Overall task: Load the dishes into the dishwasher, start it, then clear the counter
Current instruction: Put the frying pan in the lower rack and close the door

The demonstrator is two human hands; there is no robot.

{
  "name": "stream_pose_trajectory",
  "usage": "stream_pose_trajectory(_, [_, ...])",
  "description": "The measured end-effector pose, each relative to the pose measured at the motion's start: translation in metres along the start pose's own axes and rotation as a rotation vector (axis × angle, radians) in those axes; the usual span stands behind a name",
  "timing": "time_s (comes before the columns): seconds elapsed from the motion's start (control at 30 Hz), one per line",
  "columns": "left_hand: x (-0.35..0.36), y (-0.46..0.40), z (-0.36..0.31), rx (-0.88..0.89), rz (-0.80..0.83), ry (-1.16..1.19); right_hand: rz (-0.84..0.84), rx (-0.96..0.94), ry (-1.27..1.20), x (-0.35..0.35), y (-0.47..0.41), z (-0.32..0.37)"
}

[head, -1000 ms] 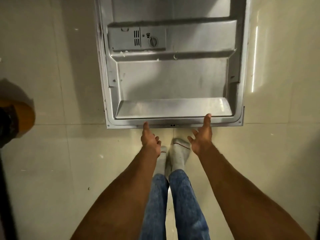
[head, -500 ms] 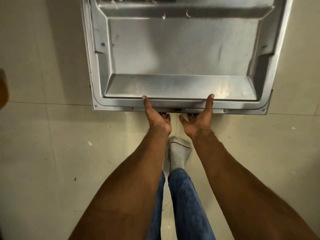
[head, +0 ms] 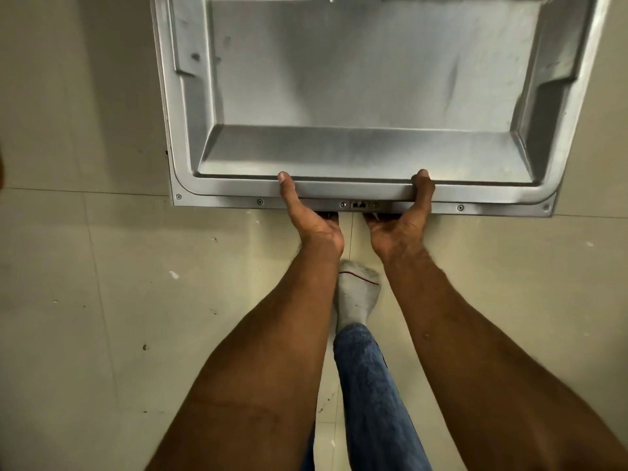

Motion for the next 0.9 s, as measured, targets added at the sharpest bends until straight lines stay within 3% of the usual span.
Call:
stream_pose_trajectory(0.37, [0.029, 0.13, -0.094, -0.057, -0.031, -0.091, -0.025, 0.014, 0.078, 0.024, 0.154, 0.026])
stream_pose_trajectory(0.73, [0.106, 0.279, -0.24, -0.143, -0.009, -0.229, -0.077, -0.009, 0.207, 0.097, 0.339, 0.086])
stream_pose_trajectory(0.9, [0.148, 0.284, -0.27, -0.15, -0.067, -0.351, -0.088, 0.018, 0.249, 0.145, 0.393, 0.121])
Point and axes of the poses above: each hand's wrist, its own y-axis away from the middle knuckle, its own x-axis out of the palm, z = x × y, the point moved 5 cm from there along -y, towards the middle knuckle, and after that the axes turned 11 degrees about x, right-handed, at the moved point
